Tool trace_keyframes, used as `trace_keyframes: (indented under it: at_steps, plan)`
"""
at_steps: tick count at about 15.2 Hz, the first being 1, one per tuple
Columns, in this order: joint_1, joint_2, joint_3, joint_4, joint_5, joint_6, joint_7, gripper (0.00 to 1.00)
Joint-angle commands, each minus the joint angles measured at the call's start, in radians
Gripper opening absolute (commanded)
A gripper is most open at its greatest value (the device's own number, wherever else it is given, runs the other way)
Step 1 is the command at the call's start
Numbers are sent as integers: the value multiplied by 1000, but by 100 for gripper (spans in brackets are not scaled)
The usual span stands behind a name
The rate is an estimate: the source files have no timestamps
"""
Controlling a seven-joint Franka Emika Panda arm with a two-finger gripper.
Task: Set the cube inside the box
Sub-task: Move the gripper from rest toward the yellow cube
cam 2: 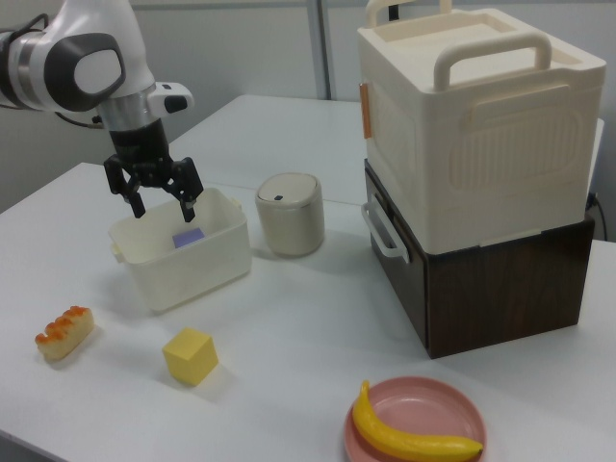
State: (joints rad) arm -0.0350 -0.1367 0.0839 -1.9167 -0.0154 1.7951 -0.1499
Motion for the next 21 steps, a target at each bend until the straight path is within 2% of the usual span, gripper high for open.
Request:
trace_keyframes:
  at_steps: [1, 4, 8, 11, 15, 21]
  plan:
    - [-5, -93, 0, -105, 25, 4, 21, 100]
    - [-6, -104, 0, -120, 55, 6, 87, 100]
    - [-35, -119, 0, -154, 57, 36, 150, 100]
    - [-66, -146, 4, -223, 57, 104, 151, 100]
    - [-66, -156, 4, -349, 57, 237, 153, 100]
    - [-63, -121, 5, -436, 54, 250, 144, 100]
